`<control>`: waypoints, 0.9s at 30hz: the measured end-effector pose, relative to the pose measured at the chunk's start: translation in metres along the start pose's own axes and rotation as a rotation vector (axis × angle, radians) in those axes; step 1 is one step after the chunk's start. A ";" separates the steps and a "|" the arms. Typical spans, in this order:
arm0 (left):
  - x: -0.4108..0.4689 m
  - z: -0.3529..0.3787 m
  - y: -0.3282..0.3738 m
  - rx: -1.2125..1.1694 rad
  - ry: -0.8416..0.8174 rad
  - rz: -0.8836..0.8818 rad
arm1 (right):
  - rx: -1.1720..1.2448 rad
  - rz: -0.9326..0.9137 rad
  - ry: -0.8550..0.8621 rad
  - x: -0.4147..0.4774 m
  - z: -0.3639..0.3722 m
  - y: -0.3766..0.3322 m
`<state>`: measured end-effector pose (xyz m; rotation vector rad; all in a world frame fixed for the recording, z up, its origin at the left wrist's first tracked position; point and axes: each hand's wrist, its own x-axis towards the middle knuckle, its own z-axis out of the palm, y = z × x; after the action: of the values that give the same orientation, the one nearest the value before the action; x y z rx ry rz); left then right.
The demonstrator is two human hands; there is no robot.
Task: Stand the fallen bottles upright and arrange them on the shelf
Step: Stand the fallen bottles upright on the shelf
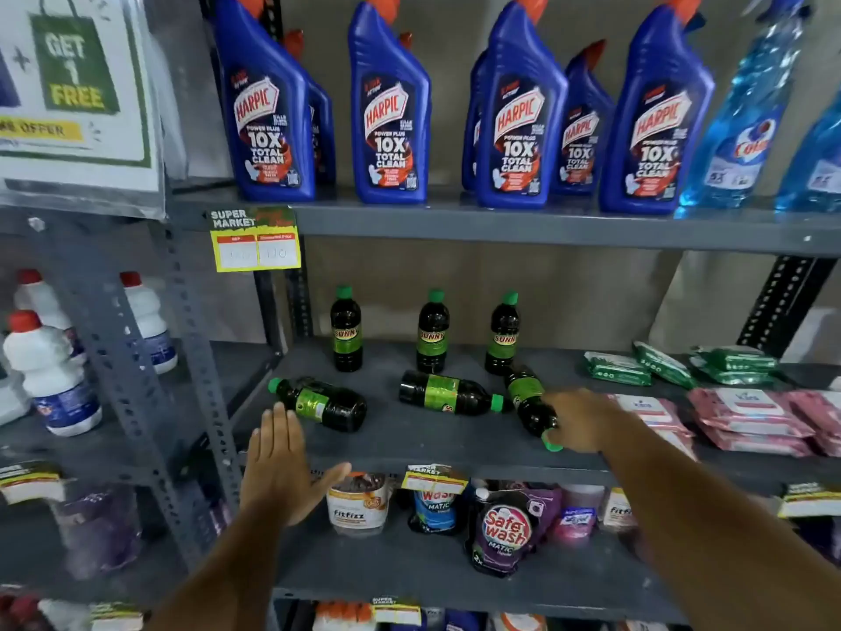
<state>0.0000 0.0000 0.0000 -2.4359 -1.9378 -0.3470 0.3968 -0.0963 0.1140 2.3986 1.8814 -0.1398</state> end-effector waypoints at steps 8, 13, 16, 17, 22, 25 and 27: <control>0.042 0.047 -0.023 0.016 -0.155 -0.020 | 0.353 0.232 0.027 0.052 0.048 -0.019; 0.048 0.057 -0.026 0.012 -0.073 -0.027 | 0.496 0.370 0.091 0.073 0.066 -0.021; 0.048 0.056 -0.025 0.020 -0.075 -0.026 | 0.464 0.386 0.095 0.079 0.070 -0.018; 0.047 0.055 -0.025 0.019 -0.084 -0.026 | 0.463 0.388 0.082 0.080 0.067 -0.016; 0.045 0.051 -0.024 0.047 -0.133 -0.039 | 0.294 0.343 -0.046 0.091 0.012 0.002; 0.049 0.050 -0.022 0.071 -0.165 -0.047 | 0.018 0.267 -0.156 0.100 -0.026 0.004; 0.052 0.048 -0.022 0.077 -0.197 -0.052 | -0.117 0.239 -0.226 0.105 -0.046 -0.001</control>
<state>-0.0021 0.0617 -0.0405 -2.4579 -2.0484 -0.0328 0.4210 0.0109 0.1465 2.3900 1.4558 -0.2621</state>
